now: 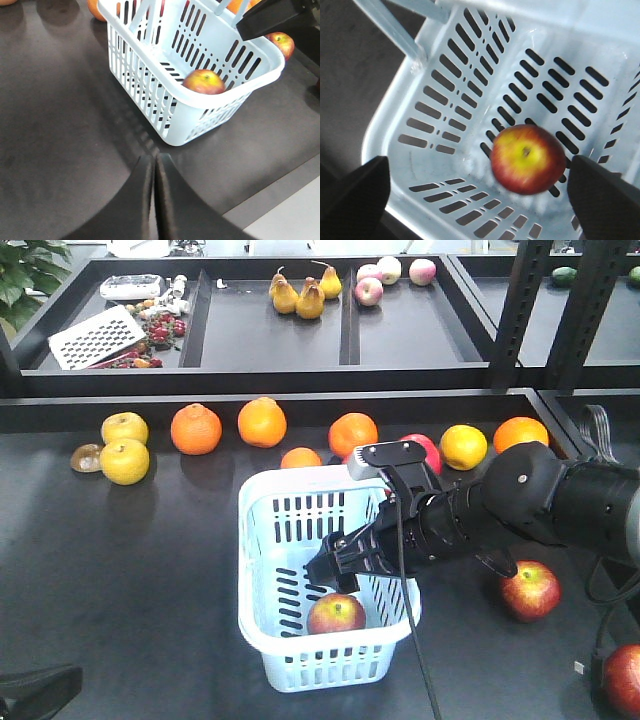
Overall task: Pick three apples into basket with both arms
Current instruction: 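Carry the apple over the basket and open the right gripper, then move the right gripper back and grasp another red apple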
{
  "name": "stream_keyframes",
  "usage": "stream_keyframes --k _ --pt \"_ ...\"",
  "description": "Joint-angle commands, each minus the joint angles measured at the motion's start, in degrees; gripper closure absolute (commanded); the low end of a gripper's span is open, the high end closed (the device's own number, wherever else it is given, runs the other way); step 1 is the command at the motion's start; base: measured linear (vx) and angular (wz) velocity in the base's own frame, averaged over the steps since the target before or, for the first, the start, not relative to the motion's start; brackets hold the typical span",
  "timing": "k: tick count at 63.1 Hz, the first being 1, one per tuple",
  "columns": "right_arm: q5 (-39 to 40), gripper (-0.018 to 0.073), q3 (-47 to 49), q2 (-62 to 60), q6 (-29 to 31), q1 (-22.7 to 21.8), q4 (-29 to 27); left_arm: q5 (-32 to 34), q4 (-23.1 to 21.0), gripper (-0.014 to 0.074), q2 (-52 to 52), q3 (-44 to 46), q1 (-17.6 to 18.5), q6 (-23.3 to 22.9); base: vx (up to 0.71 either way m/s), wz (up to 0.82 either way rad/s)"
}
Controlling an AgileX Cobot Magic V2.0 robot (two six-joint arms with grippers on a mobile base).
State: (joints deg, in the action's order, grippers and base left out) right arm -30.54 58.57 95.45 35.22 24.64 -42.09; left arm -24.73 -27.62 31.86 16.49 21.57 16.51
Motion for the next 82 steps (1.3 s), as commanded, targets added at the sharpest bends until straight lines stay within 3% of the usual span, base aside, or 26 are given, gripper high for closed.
stream_keyframes --k 1,8,13,22,33,36,41,50,56,67,76,82 --pt "0.2 -0.0064 1.8 -3.2 0.7 0.0 -0.2 3.6 -1.3 0.0603 0.3 1.4 -0.1 -0.5 0.0 0.0" --pt "-2.9 0.0076 1.8 -5.8 -1.7 0.0 5.0 3.6 -1.3 0.0603 0.3 1.4 -0.1 -0.5 0.0 0.0" --pt "-6.5 0.0241 1.8 -7.9 -5.7 -0.1 12.2 3.6 -1.3 0.0603 0.3 1.4 -0.1 -0.5 0.0 0.0" --pt "-11.7 0.0577 1.8 -11.3 -20.5 -0.1 30.0 3.6 -1.3 0.0603 0.3 1.4 -0.1 -0.5 0.0 0.0" --pt "-14.0 0.0568 1.8 -14.2 -37.5 -0.3 50.4 3.6 -1.2 0.0603 0.3 1.4 -0.1 -0.5 0.0 0.0" --pt "-13.8 0.0568 1.8 -14.5 -40.6 -1.2 53.8 3.6 -1.2 0.0603 0.3 1.4 -0.1 -0.5 0.0 0.0" --pt "-13.7 0.0566 1.8 -14.5 -42.0 -4.7 54.7 3.6 -1.2 0.0603 0.3 1.4 -0.1 -0.5 0.0 0.0" --pt "-9.7 0.0529 1.8 -14.0 -38.8 -13.2 52.0 3.6 -1.2 0.0603 0.3 1.4 -0.1 -0.5 0.0 0.0" --pt "-7.1 0.0461 1.8 -12.9 -33.6 -19.5 45.1 3.6 -1.2 0.0603 0.3 1.4 -0.1 -0.5 0.0 0.0" --pt "-5.4 0.018 1.8 -7.1 -20.9 -28.9 34.2 3.6 -1.2 0.0603 0.3 1.4 -0.1 -0.5 0.0 0.0" --pt "-2.1 -0.0101 1.8 -1.2 -19.7 -32.1 31.9 3.6 -1.2 0.0603 0.3 1.4 -0.1 -0.5 0.0 0.0" --pt "0.3 -0.017 1.9 1.8 -19.1 -32.0 32.4 3.6 -1.2 0.0603 0.3 1.4 -0.1 -0.5 0.0 0.0"
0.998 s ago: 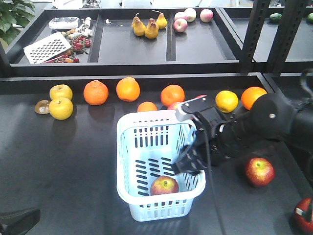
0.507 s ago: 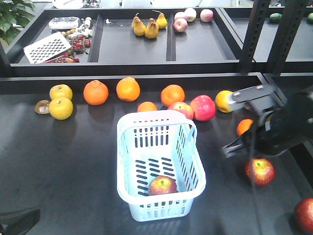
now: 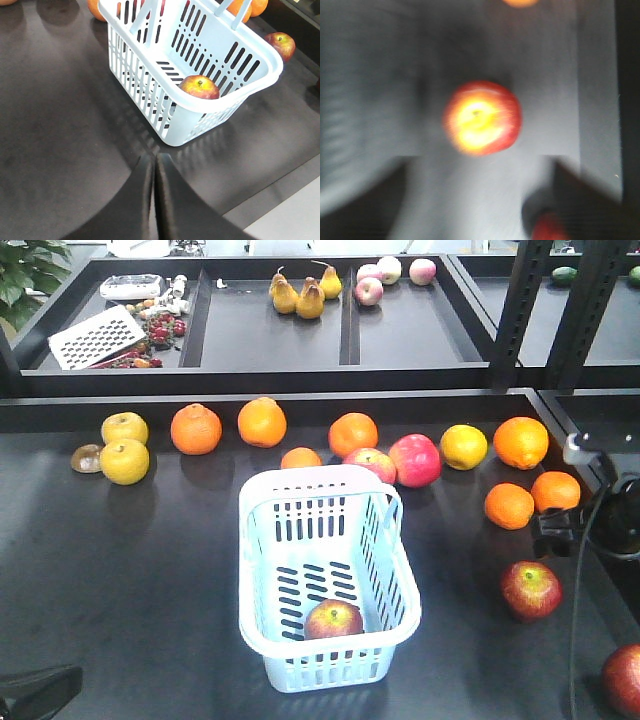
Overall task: Pick three apples into basket with both arms
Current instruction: 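Move the right gripper back and grasp another red apple, then carry the second apple into the basket and release it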
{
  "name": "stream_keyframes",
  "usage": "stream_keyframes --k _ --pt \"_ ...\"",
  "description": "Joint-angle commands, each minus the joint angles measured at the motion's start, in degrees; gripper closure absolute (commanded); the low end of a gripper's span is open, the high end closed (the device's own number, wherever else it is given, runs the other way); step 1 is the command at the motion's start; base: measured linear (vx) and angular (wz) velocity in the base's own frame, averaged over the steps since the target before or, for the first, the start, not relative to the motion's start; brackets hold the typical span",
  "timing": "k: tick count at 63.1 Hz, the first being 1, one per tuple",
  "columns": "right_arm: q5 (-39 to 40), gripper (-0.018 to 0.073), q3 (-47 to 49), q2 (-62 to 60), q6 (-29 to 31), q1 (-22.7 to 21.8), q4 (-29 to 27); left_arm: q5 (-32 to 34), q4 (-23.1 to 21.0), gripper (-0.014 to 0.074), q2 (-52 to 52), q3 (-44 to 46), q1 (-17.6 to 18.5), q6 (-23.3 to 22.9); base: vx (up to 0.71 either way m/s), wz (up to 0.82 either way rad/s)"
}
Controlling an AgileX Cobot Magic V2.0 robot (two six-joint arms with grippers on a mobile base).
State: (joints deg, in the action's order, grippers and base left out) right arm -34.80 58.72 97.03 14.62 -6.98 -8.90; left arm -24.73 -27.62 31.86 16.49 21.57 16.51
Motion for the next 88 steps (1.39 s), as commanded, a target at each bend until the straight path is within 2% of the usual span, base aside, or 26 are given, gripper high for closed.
stream_keyframes --k 1,25,56,65,71,79,88 --pt "4.8 -0.017 1.7 0.6 1.8 -0.4 -0.8 3.6 -1.2 0.0603 0.3 1.4 -0.1 -0.5 0.0 0.0" --pt "2.1 -0.0117 8.9 8.1 3.4 -0.3 -1.7 3.6 -1.2 0.0603 0.3 1.4 -0.1 -0.5 0.0 0.0" --pt "4.8 -0.003 9.1 18.2 5.2 -0.3 -1.8 3.6 -1.2 0.0603 0.3 1.4 -0.1 -0.5 0.0 0.0" --pt "4.7 0.0001 9.1 18.8 7.4 -0.3 -2.3 3.6 -1.2 0.0603 0.3 1.4 -0.1 -0.5 0.0 0.0" --pt "4.6 0.0071 9.1 18.5 7.6 -0.3 -2.3 3.6 -1.2 0.0603 0.3 1.4 -0.1 -0.5 0.0 0.0" --pt "2.5 0.0253 9.1 16.1 8.7 -0.3 -3.8 3.6 -1.2 0.0603 0.3 1.4 -0.1 -0.5 0.0 0.0" --pt "-2.8 0.0481 9.1 10.2 15.8 -0.3 -8.9 3.6 -1.2 0.0603 0.3 1.4 -0.1 -0.5 0.0 0.0"
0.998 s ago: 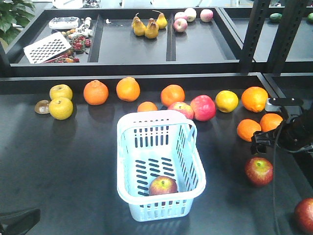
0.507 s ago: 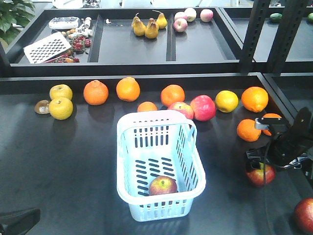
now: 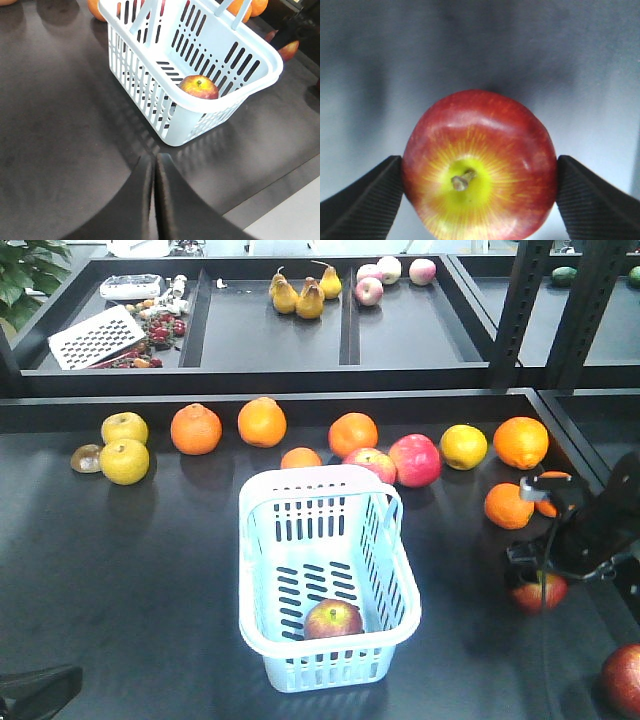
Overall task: Pick three apples into basket with both arms
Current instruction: 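Carry the second apple into the basket and release it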
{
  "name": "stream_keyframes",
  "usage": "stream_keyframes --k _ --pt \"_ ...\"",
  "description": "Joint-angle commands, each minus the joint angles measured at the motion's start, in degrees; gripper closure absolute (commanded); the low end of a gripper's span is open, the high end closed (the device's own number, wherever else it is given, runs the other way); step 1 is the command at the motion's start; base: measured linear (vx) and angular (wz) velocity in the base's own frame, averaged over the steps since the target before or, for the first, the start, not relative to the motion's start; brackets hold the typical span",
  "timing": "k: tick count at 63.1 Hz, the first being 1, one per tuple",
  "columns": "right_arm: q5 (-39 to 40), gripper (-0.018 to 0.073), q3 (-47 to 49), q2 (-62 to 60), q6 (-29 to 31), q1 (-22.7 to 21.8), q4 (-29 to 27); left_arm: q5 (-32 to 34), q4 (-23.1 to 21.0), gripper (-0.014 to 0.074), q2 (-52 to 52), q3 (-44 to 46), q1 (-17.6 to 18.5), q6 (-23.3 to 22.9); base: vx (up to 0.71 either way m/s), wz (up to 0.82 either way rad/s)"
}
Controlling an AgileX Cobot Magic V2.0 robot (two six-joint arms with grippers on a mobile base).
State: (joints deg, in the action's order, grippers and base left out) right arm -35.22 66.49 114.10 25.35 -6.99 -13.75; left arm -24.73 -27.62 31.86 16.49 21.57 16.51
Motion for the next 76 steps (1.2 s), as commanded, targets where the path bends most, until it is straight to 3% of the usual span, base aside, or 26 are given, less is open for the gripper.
stream_keyframes --k 1,5,20,28,40,50,57,71,76 --pt "-3.5 0.0501 1.3 -8.1 5.9 -0.3 -5.2 3.6 -1.2 0.0603 0.3 1.4 -0.1 -0.5 0.0 0.0" --pt "-7.2 0.0575 1.2 -11.3 9.6 -0.3 -9.3 3.6 -1.2 0.0603 0.3 1.4 -0.1 -0.5 0.0 0.0" --pt "-23.6 0.0564 1.0 -24.9 20.7 0.1 -25.4 3.6 -1.2 0.0603 0.3 1.4 -0.1 -0.5 0.0 0.0" --pt "-29.7 0.0564 1.0 -29.1 21.7 4.1 -30.2 3.6 -1.2 0.0603 0.3 1.4 -0.1 -0.5 0.0 0.0" --pt "-21.0 0.0564 1.0 -29.0 17.3 18.2 -30.2 3.6 -1.5 0.0603 0.3 1.4 -0.1 -0.5 0.0 0.0" --pt "-12.0 0.0534 1.0 -25.6 13.3 25.3 -27.6 3.6 -1.6 0.0603 0.3 1.4 -0.1 -0.5 0.0 0.0" --pt "-10.9 0.0425 1.0 -22.6 13.3 25.9 -27.8 3.6 -1.6 0.0603 0.3 1.4 -0.1 -0.5 0.0 0.0" --pt "-10.0 -0.0007 1.0 -20.0 11.6 25.8 -28.9 3.6 -1.6 0.0603 0.3 1.4 -0.1 -0.5 0.0 0.0" --pt "-9.4 -0.0111 1.0 -20.0 11.5 25.8 -28.9 3.6 -1.6 0.0603 0.3 1.4 -0.1 -0.5 0.0 0.0"
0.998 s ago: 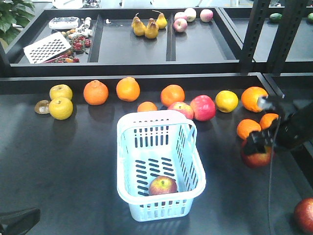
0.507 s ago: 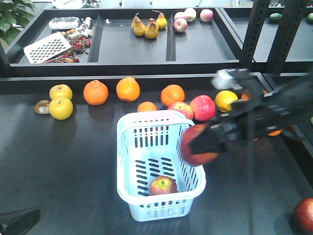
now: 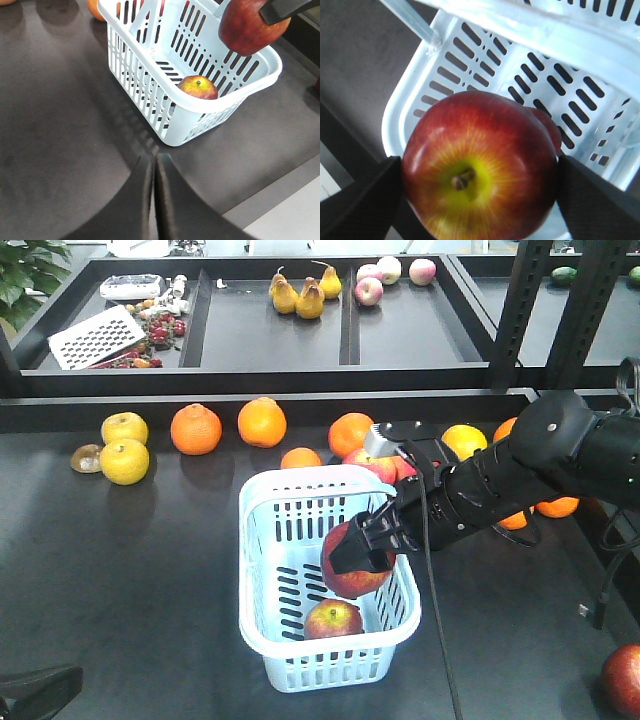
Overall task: Pick three apples into basket with both arms
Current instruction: 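Carry the second apple into the basket and release it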
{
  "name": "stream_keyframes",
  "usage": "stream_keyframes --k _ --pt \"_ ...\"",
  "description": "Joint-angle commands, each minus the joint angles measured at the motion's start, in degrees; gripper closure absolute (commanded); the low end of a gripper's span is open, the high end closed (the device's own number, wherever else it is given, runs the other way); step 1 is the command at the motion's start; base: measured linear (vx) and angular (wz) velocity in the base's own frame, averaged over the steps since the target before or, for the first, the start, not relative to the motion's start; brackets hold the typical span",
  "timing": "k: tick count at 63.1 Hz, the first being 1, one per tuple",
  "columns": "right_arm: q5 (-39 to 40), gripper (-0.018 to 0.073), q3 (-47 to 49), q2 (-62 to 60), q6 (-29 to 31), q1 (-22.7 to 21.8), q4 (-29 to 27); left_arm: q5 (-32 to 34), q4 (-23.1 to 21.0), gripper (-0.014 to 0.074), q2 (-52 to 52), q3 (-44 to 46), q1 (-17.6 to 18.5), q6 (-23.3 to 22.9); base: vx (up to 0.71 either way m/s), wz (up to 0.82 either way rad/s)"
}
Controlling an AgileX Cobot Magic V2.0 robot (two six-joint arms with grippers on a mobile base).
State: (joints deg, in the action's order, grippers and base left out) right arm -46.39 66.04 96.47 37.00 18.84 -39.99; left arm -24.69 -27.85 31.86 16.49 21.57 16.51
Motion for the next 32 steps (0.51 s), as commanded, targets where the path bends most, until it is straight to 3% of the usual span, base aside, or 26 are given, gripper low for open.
stream_keyframes --k 1,7,17,24,32 --pt "2.0 -0.0129 1.5 -2.4 -0.3 0.0 -2.7 3.6 -1.4 0.0603 0.3 1.4 -0.1 -0.5 0.0 0.0" --pt "2.1 -0.0155 1.6 -2.4 -0.8 0.0 -2.5 3.6 -1.4 0.0603 0.3 1.4 -0.1 -0.5 0.0 0.0" --pt "1.5 -0.0098 1.6 -2.5 -1.1 0.0 -2.4 3.6 -1.4 0.0603 0.3 1.4 -0.1 -0.5 0.0 0.0" --pt "-1.8 0.003 1.7 -3.4 -3.6 0.0 0.1 3.6 -1.4 0.0603 0.3 1.4 -0.1 -0.5 0.0 0.0" --pt "-5.1 0.0275 1.7 -6.5 -12.0 -0.1 11.2 3.6 -1.4 0.0603 0.3 1.4 -0.1 -0.5 0.0 0.0"
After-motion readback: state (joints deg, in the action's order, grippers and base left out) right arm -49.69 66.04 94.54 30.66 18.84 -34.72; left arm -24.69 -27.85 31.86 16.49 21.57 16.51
